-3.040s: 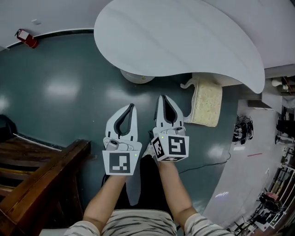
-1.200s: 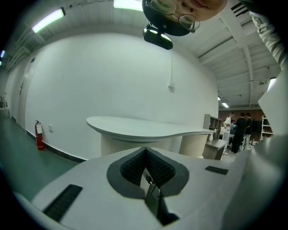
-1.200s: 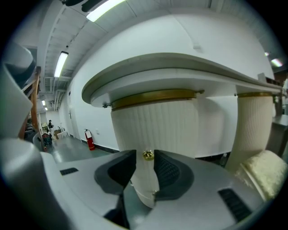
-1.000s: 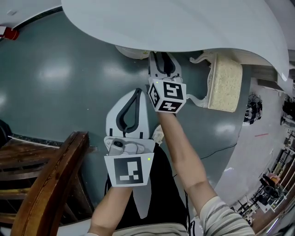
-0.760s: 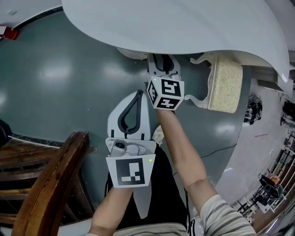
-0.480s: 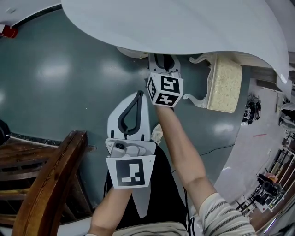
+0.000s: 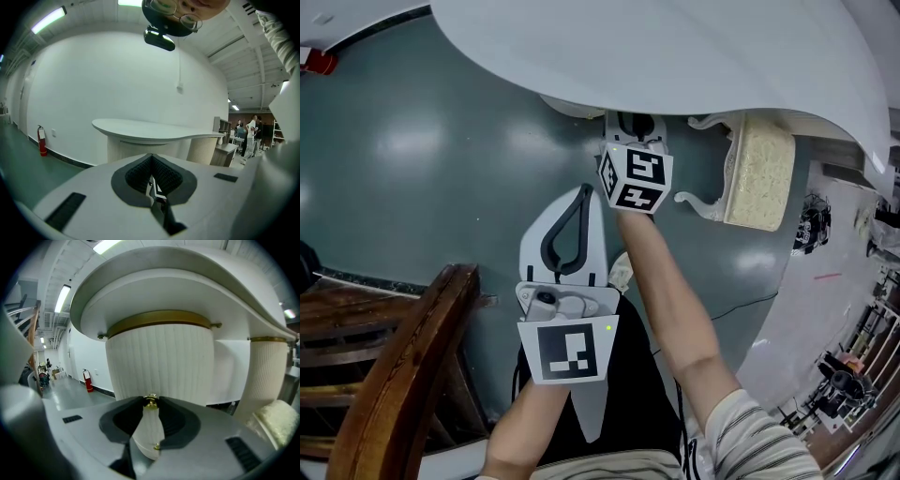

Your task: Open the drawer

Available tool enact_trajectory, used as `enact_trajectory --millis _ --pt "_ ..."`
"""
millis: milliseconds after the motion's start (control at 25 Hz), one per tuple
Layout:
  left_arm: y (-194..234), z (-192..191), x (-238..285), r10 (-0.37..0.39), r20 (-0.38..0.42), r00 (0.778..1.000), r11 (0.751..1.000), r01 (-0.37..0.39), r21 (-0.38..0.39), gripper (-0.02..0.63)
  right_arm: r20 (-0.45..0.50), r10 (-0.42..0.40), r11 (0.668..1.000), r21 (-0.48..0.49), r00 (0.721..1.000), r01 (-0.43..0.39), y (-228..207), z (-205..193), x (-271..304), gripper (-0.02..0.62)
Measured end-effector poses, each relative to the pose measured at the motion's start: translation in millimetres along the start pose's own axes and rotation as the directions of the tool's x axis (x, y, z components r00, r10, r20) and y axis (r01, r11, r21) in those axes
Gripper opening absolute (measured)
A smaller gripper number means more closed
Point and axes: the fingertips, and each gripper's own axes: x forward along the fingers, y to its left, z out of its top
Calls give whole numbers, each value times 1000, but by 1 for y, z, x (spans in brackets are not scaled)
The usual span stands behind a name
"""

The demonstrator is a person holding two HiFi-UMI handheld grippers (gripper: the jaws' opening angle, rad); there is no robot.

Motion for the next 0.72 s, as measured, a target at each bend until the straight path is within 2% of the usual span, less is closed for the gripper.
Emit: enact_trajectory --millis 720 --pt "-4 3 0 -14 10 1000 1000 14 26 5 -7 -14 999 45 1000 15 4 -6 -11 98"
